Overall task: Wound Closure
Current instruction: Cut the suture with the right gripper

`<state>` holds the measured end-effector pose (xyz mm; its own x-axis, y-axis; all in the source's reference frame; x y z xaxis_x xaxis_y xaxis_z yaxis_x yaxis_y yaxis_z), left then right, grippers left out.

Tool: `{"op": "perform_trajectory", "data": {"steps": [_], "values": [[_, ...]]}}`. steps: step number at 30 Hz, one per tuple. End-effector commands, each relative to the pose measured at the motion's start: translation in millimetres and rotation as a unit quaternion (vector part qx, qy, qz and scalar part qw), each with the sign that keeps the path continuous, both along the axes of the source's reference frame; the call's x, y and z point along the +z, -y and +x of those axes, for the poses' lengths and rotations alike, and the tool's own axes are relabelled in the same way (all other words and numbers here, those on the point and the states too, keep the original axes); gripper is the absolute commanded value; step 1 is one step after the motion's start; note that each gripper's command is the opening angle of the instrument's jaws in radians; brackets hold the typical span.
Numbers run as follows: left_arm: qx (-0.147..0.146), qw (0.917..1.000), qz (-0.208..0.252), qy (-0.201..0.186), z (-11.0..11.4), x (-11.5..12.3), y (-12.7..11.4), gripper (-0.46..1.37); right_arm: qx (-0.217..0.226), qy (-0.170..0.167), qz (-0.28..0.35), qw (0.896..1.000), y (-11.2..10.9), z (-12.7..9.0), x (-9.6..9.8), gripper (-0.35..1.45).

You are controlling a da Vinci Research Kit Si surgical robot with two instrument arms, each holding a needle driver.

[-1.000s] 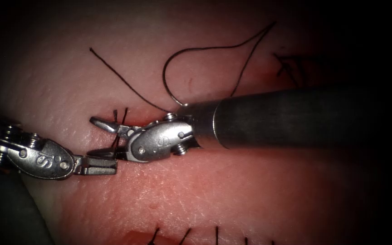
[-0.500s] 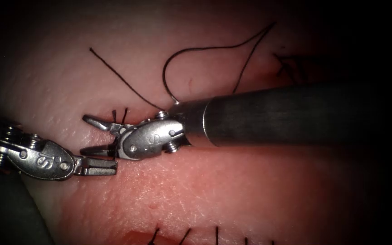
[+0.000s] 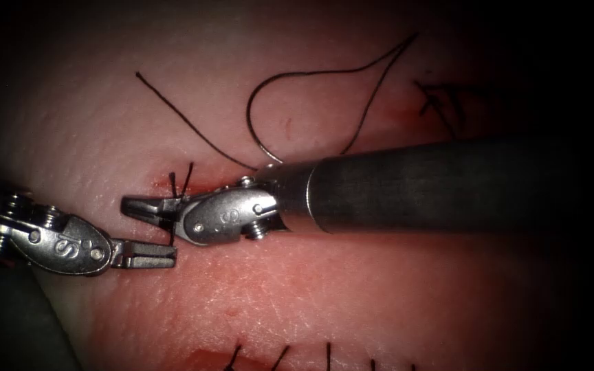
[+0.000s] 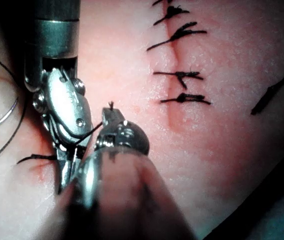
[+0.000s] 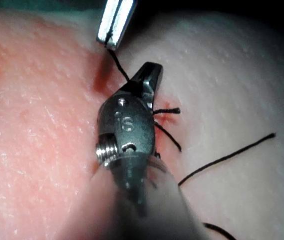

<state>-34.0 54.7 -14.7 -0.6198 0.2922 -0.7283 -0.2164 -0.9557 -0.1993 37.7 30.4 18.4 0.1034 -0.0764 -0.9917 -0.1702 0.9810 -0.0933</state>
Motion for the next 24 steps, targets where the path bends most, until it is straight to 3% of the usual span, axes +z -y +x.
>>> {"op": "perform_trajectory", "data": {"steps": [1,14,15,16,17,18,20,24], "values": [[0.002,1.0000,0.001,0.001,0.0,0.0,0.0,-0.35,0.002,0.000,0.000,1.000,0.0,0.0,0.0,-0.35],[0.002,1.0000,0.002,0.002,0.1,-0.1,0.2,-0.35,-0.002,0.006,-0.024,1.000,-0.3,-0.3,-0.3,-0.35],[0.002,1.0000,0.002,0.001,0.1,-0.1,0.3,-0.35,-0.001,0.007,-0.023,1.000,-0.5,-0.4,-0.4,0.16],[0.002,1.0000,0.002,0.001,0.2,-0.1,0.3,-0.35,0.000,0.007,-0.023,1.000,-0.6,-0.4,-0.4,0.48],[0.002,1.0000,0.002,0.002,0.2,-0.1,0.3,-0.35,0.006,0.013,-0.021,1.000,-0.8,-0.5,-0.5,0.94],[0.003,1.0000,0.002,0.002,0.2,-0.1,0.3,-0.35,0.015,0.017,-0.020,1.000,-1.0,-0.6,-0.5,1.12],[0.001,1.0000,0.004,0.002,0.3,-0.1,0.2,-0.35,0.042,0.030,-0.018,0.999,-1.2,-0.8,-0.7,1.36],[0.002,1.0000,0.004,0.003,0.5,-0.1,0.3,-0.35,0.061,0.041,-0.021,0.997,-1.7,-1.6,-1.0,1.45]]}}
